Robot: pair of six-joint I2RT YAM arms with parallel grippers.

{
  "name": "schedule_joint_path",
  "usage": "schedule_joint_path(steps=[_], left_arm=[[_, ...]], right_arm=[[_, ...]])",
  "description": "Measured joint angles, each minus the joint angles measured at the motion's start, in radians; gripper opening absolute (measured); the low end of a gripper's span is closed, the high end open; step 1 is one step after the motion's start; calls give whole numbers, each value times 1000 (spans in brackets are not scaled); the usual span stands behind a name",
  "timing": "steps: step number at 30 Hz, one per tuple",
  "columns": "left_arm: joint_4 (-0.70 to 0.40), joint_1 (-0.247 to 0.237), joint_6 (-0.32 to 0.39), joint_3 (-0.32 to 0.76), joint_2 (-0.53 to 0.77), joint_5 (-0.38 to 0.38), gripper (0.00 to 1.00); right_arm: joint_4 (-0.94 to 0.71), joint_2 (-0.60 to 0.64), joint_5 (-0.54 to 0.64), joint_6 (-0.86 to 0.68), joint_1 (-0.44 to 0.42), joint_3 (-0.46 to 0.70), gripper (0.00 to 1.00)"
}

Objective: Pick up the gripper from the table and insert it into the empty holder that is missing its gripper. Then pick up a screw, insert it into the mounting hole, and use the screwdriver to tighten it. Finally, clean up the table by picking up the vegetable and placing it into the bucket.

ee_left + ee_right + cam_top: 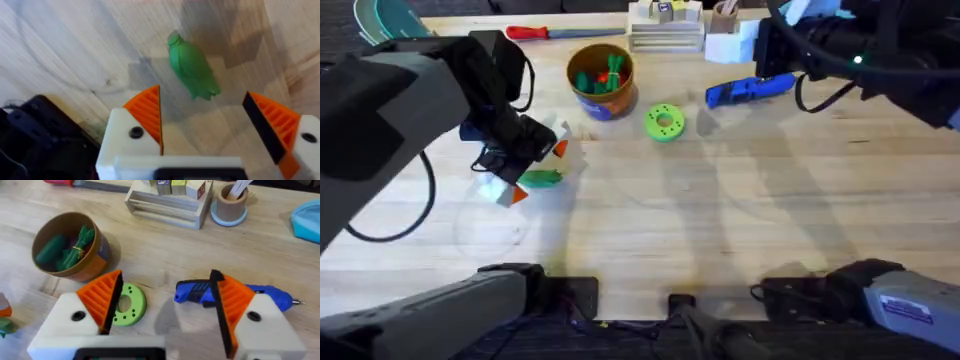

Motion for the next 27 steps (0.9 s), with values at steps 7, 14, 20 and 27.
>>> schedule_joint_path(steps=[7, 14, 20, 27], left_arm=[[69, 41, -219, -7, 0, -13, 993], [161, 63, -294, -38, 34, -6, 995], [165, 63, -312, -48, 89, -14, 957], [195, 63, -324, -51, 152, -10, 520]], right_arm=[[0, 0, 0, 0, 0, 0, 991], [0, 0, 0, 0, 0, 0, 991], [0, 0, 0, 0, 0, 0, 992], [0, 0, 0, 0, 0, 0, 991]])
